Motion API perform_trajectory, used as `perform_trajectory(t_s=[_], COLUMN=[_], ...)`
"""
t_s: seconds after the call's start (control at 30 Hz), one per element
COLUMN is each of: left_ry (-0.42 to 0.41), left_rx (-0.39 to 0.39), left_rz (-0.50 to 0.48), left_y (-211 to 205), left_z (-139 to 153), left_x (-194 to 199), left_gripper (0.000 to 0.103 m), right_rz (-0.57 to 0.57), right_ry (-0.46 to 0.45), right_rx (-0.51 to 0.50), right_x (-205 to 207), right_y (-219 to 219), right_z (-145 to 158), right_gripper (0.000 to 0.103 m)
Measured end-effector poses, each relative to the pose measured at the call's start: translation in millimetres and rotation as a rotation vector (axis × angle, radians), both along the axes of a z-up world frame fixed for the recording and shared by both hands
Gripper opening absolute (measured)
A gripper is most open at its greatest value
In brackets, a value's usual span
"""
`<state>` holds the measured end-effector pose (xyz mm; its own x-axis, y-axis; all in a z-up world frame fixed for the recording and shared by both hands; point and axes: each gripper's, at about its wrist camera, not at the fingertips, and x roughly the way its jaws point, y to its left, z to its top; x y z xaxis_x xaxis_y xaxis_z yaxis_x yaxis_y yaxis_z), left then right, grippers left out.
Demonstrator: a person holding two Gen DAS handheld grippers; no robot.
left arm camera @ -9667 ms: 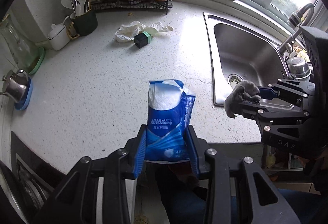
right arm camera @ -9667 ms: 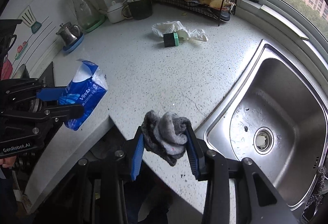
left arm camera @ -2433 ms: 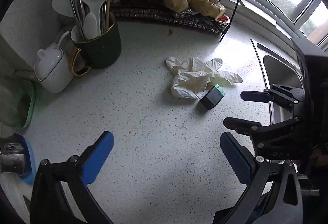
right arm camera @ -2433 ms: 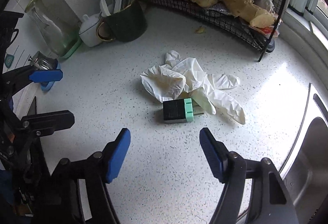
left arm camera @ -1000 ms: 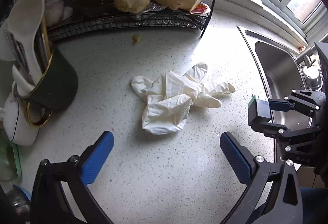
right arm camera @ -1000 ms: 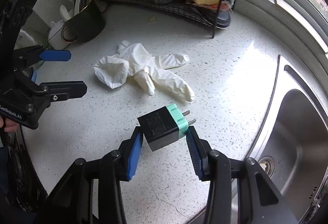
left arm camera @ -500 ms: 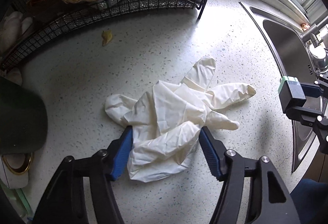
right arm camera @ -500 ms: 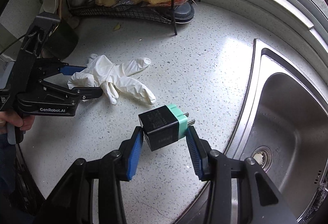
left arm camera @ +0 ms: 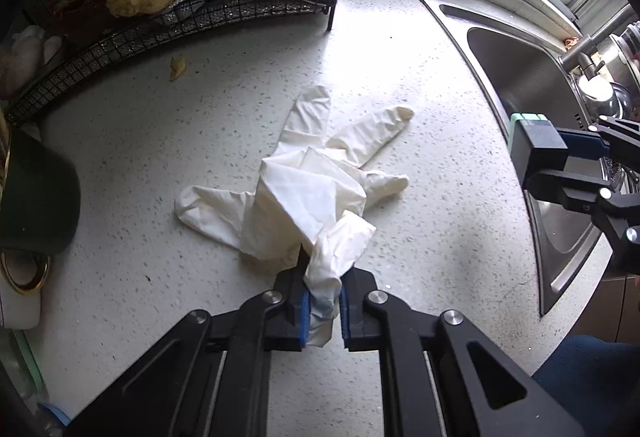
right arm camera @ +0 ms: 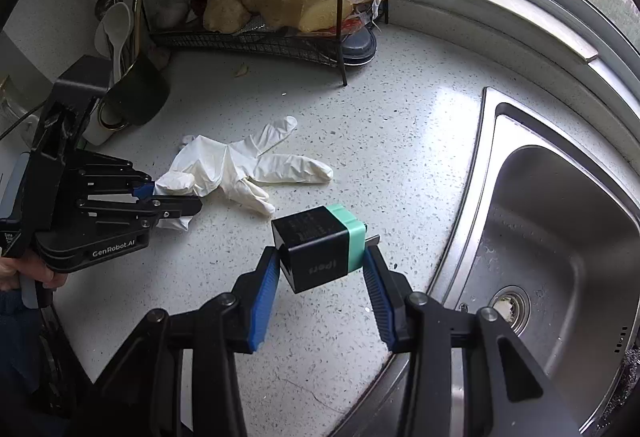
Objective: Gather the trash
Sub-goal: 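Grasp the white gloves with the left tool while the right tool holds the plug, then carry the gloves and plug down toward the red bin with both tools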
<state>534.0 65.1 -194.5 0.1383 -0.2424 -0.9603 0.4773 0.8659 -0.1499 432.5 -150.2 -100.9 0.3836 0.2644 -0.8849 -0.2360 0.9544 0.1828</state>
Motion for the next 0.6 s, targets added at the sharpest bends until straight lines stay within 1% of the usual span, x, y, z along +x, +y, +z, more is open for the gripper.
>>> perform_trajectory(t_s=[0.2,0.27,0.33,0.47,0.6], left_ry=[-0.041,-0.052,-0.074,-0.089,-0.113], left_rx=[-0.028,-0.016,0.017,0.009,0.018], left_rz=[0.042,0.05,0.067,0.117,0.133], left_y=[-6,-10,-13,-13,-15], left_z=[35,47,57,77,95], left_x=[-46,-65,-85,-120,-156], left_gripper=[0.006,0.005,0.005,0.004,0.004], right_rz=[0.038,0.06,0.082,0.121,0.162], right_ry=[-0.024,-0.035,-0.048,-0.062,-0.072], right_rx=[0.017,0.018,0.019,0.036,0.049], right_x=[-30,-42,-52,-78,-96], right_y=[4,4,5,2,2], right_z=[10,15,18,26,25], right_gripper=[0.041,0.041,0.041,0.041,0.041])
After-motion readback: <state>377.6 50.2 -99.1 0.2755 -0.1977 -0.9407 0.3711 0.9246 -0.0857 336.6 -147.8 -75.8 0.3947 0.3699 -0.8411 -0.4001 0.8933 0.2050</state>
